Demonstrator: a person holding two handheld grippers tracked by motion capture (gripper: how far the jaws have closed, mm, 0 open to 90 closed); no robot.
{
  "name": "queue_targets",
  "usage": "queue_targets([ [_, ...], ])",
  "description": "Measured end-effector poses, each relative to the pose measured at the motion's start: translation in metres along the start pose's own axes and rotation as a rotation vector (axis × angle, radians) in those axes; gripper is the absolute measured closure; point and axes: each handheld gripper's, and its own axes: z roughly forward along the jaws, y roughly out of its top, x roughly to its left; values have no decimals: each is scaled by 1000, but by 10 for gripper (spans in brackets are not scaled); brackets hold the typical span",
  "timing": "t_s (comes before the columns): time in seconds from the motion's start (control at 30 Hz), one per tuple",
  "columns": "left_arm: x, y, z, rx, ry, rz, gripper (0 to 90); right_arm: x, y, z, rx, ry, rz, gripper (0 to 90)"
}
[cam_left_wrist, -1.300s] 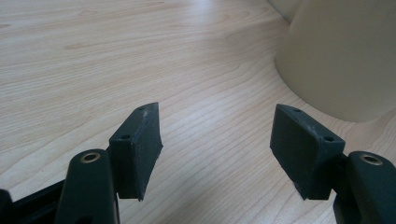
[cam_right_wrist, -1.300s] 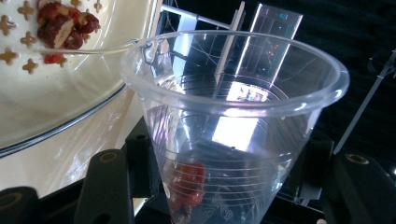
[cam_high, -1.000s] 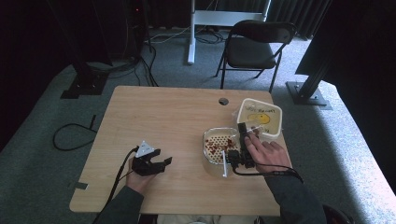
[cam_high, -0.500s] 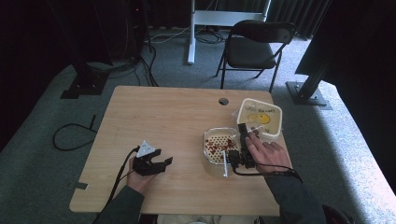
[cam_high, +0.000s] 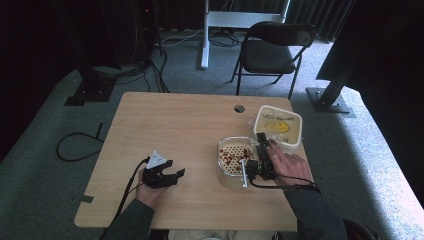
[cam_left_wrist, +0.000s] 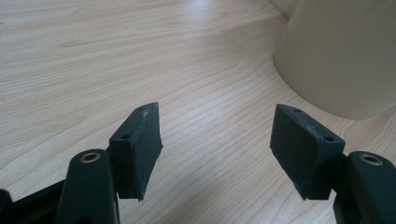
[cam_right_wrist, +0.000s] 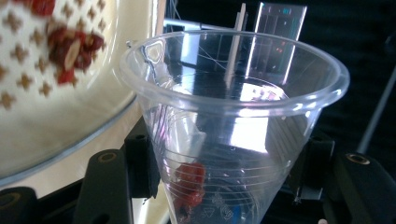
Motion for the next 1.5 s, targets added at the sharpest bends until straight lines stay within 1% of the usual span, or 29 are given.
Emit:
queue_targets([
  [0.07, 0, 0, 0, 0, 0, 0, 344, 0, -3, -1, -18, 19, 83, 399],
  [0.1, 0, 0, 0, 0, 0, -1, 344, 0, -5, -2, -31, 29, 141, 399],
  [0.13, 0, 0, 0, 0, 0, -1, 344, 0, -5, -2, -31, 29, 141, 399],
  [0.17, 0, 0, 0, 0, 0, -1, 344, 0, -6, -2, -38, 34, 164, 400],
  [0.27, 0, 0, 1, 0, -1, 0, 344, -1, -9, -3, -59, 56, 259, 399],
  [0.33, -1, 0, 1, 2, 0, 1, 344, -6, -13, -5, -108, 91, 373, 398],
  [0.37, -1, 0, 1, 2, 0, 1, 344, -6, -13, -5, -108, 91, 373, 398],
  [0.43, -1, 0, 0, 2, 0, 1, 344, -11, -18, -6, -147, 124, 472, 398],
  [0.47, -1, 0, 0, 0, 0, -1, 344, -16, -22, -6, -174, 155, 565, 399],
  [0.53, 0, -1, 0, 2, 1, 1, 344, -20, -27, -6, -210, 190, 662, 398],
  [0.57, 0, -1, 0, 1, 0, 0, 344, -20, -27, -6, -210, 190, 662, 398],
  [0.6, 0, -1, 0, 1, 0, 0, 344, -23, -30, -6, -226, 209, 699, 398],
  [0.63, 0, -1, 0, 1, 0, 0, 344, -25, -33, -6, -241, 228, 747, 398],
  [0.67, 0, -1, 0, 1, 0, 1, 344, -29, -40, -4, -274, 273, 842, 397],
  [0.7, -1, -1, 0, 1, 0, 1, 344, -30, -44, -3, -290, 304, 890, 395],
  [0.73, -1, -1, 0, 3, -1, 2, 344, -30, -44, -3, -290, 304, 890, 395],
  [0.83, -1, -1, 0, 4, -1, 2, 344, -35, -54, 2, -320, 383, 1010, 394],
  [0.9, -1, -1, 1, 4, -1, 2, 344, -37, -60, 5, -335, 424, 1076, 393],
  [0.93, -1, -1, 1, 4, -1, 1, 344, -39, -66, 8, -349, 466, 1140, 392],
  [0.97, -1, -1, 1, 5, -1, 1, 344, -39, -66, 8, -349, 466, 1140, 392],
  [1.0, -1, 0, 1, 6, 0, 2, 344, -39, -69, 9, -363, 483, 1166, 392],
  [1.03, -1, -1, 1, 5, 0, 2, 344, -40, -73, 11, -375, 506, 1212, 391],
  [1.1, -1, -1, 1, 5, 0, 2, 344, -39, -76, 13, -379, 516, 1238, 391],
  [1.17, -1, -1, 1, 6, -1, 1, 344, -39, -76, 13, -373, 519, 1246, 390],
  [1.2, -1, -1, 1, 5, -1, 1, 344, -39, -77, 14, -378, 532, 1256, 389],
  [1.23, -1, -1, 1, 6, -1, 2, 344, -38, -80, 16, -390, 544, 1288, 388],
  [1.3, -1, -1, 1, 7, 0, 1, 344, -38, -82, 17, -377, 546, 1300, 387],
  [1.43, -1, -1, 1, 6, -1, 0, 344, -37, -84, 18, -362, 543, 1302, 385],
  [1.5, -1, -1, 1, 8, -1, 0, 344, -36, -85, 19, -347, 533, 1297, 384],
])
